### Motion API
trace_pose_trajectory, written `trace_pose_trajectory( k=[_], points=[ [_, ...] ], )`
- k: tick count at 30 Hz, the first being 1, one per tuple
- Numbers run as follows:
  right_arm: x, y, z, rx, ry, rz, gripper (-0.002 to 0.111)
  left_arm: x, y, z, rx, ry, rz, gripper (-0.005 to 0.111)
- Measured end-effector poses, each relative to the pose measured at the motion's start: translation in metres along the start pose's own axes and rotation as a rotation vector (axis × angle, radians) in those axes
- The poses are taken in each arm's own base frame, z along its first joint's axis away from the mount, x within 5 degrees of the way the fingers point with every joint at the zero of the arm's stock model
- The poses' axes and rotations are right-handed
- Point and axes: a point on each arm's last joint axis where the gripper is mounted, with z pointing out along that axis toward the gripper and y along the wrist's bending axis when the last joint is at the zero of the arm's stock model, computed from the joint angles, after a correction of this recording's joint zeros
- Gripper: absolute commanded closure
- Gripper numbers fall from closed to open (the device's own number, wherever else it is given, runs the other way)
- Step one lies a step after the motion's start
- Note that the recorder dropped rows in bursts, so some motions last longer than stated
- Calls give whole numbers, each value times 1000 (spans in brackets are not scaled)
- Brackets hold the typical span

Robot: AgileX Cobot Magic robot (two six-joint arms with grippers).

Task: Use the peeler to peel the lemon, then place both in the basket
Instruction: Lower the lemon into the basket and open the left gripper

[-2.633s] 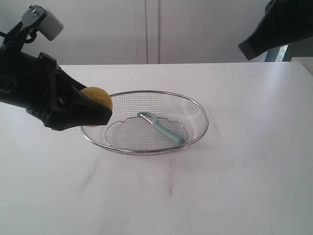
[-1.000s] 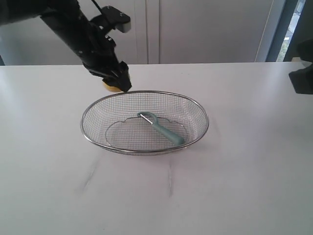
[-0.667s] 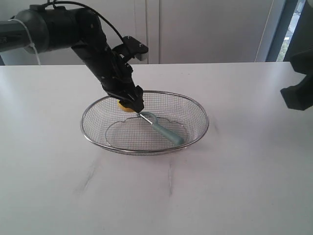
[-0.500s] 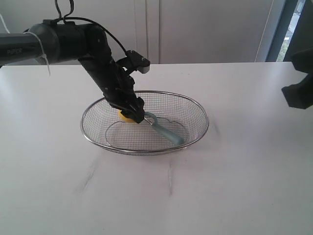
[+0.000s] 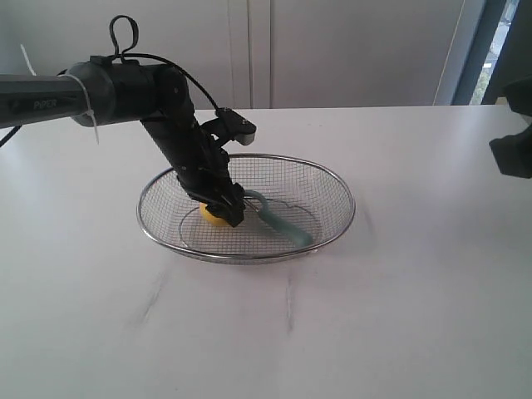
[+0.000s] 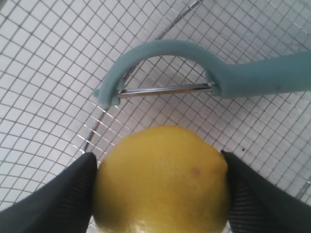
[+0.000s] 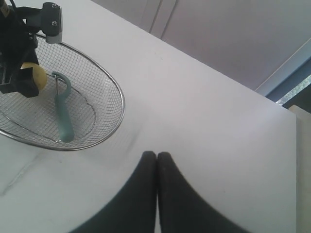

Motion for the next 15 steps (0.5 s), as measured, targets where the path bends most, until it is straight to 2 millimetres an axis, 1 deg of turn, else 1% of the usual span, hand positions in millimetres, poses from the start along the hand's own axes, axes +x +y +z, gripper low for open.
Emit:
trace_pose_trajectory(
  k=[1, 2, 3, 4, 5, 6, 8, 10, 15],
  points=[
    [0, 0, 0, 0, 0, -1, 108, 0, 0, 0, -1, -1, 0, 92],
    [0, 0, 0, 0, 0, -1, 108, 0, 0, 1, 0, 1, 0, 81],
    [0, 0, 0, 0, 0, -1, 108, 0, 0, 1, 0, 1, 0, 76],
    [0, 0, 0, 0, 0, -1, 108, 0, 0, 1, 1, 0, -2, 63],
    [0, 0, 0, 2, 0, -2, 108, 0, 0, 1, 1, -1, -2, 58],
    [0, 0, 0, 2, 0, -2, 108, 0, 0, 1, 1, -1, -2, 48],
    [0, 0, 0, 2, 0, -2, 108, 0, 0, 1, 2, -2, -3, 38],
    [0, 0, 0, 2, 0, 0, 108, 0, 0, 1, 2, -2, -3, 34],
    [0, 0, 0, 4, 0, 1, 108, -1, -1, -2, 8, 7, 1, 34]
  ],
)
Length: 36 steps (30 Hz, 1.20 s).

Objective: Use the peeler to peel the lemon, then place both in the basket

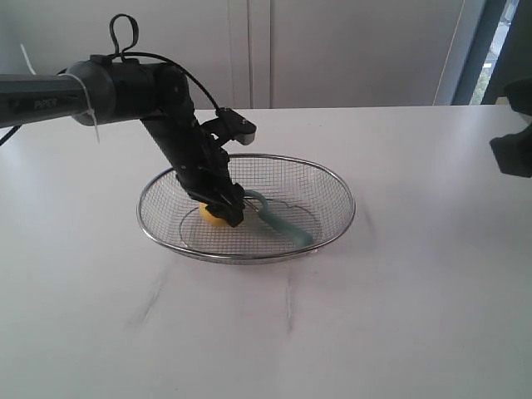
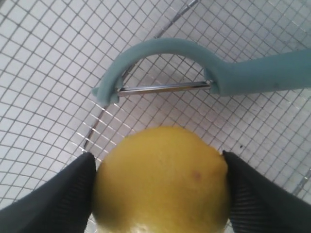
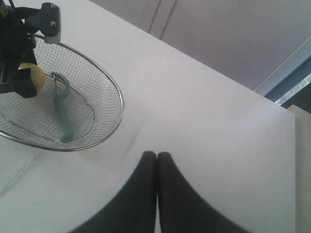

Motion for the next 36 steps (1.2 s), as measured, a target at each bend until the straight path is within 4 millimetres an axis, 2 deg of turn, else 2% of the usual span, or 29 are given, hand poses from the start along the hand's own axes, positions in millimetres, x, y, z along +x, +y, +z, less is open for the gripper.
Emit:
trace_pose_trajectory(
  k=[15, 24, 27, 36],
  points=[
    [0, 0, 0, 3, 0, 12, 108, -13, -10, -68, -44, -103, 32, 34],
    [0, 0, 0, 5, -1, 10, 108, -10, -17, -103, -64, -97, 65, 35],
    [0, -1, 0, 7, -1, 8, 108, -6, -20, -115, -66, -62, 83, 44],
    [0, -1, 0, 8, -1, 7, 108, 8, -34, -164, -81, -8, 96, 93]
  ],
)
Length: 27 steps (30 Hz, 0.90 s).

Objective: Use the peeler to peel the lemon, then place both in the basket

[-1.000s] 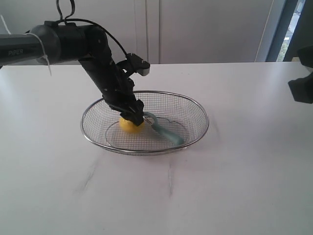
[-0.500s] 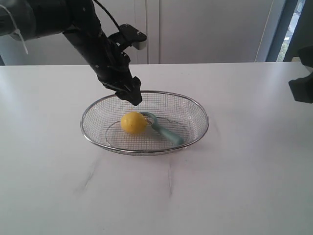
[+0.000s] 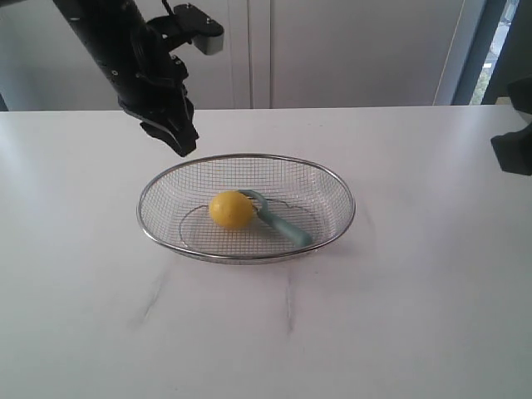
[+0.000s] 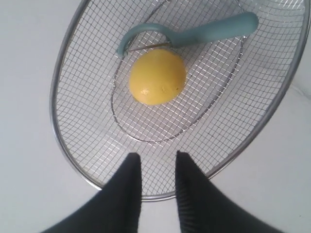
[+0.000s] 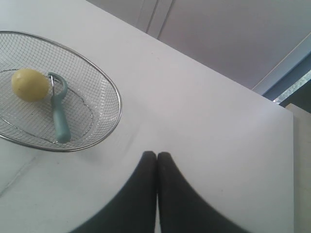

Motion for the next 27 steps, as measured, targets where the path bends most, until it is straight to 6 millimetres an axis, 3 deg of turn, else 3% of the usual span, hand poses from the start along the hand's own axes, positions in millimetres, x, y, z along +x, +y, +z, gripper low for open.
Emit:
trace_pose_trajectory(
  k=[3, 17, 27],
  points=[
    [0, 0, 0, 0, 0, 0, 108, 3, -3, -15, -15, -4, -17, 107],
    [0, -1, -2, 4, -5, -1, 108, 13, -14, -51, -17, 0, -58, 107],
    [0, -9, -34, 19, -148, 25, 108, 36, -35, -95, -49, -64, -80, 107]
  ],
)
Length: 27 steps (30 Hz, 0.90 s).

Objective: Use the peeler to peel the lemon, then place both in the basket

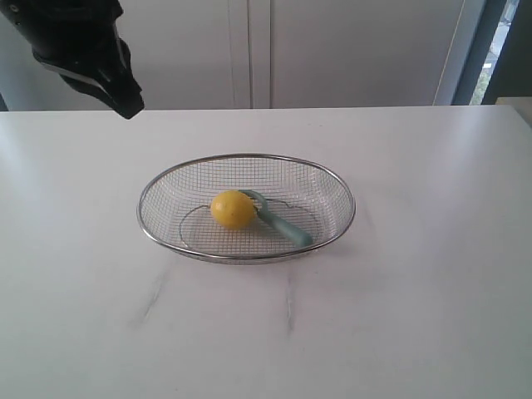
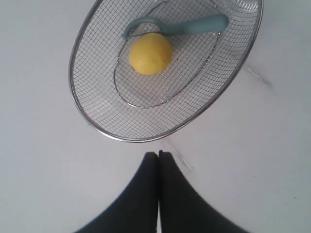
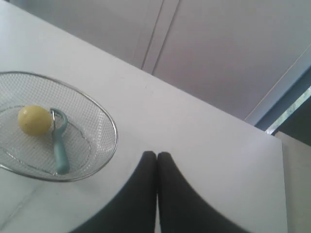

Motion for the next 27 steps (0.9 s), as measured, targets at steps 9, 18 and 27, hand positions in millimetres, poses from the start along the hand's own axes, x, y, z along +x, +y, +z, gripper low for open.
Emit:
trace_pose_trajectory(
  k=[9, 18, 27],
  points=[
    [0, -4, -16, 10, -77, 10, 108, 38, -22, -33, -12, -28, -41, 107],
    [3, -1, -12, 3, -86, 4, 108, 93, -49, -42, -42, -103, -117, 107],
    [2, -1, -12, 3, -89, 4, 108, 142, -66, -9, -58, -130, -168, 107]
  ],
)
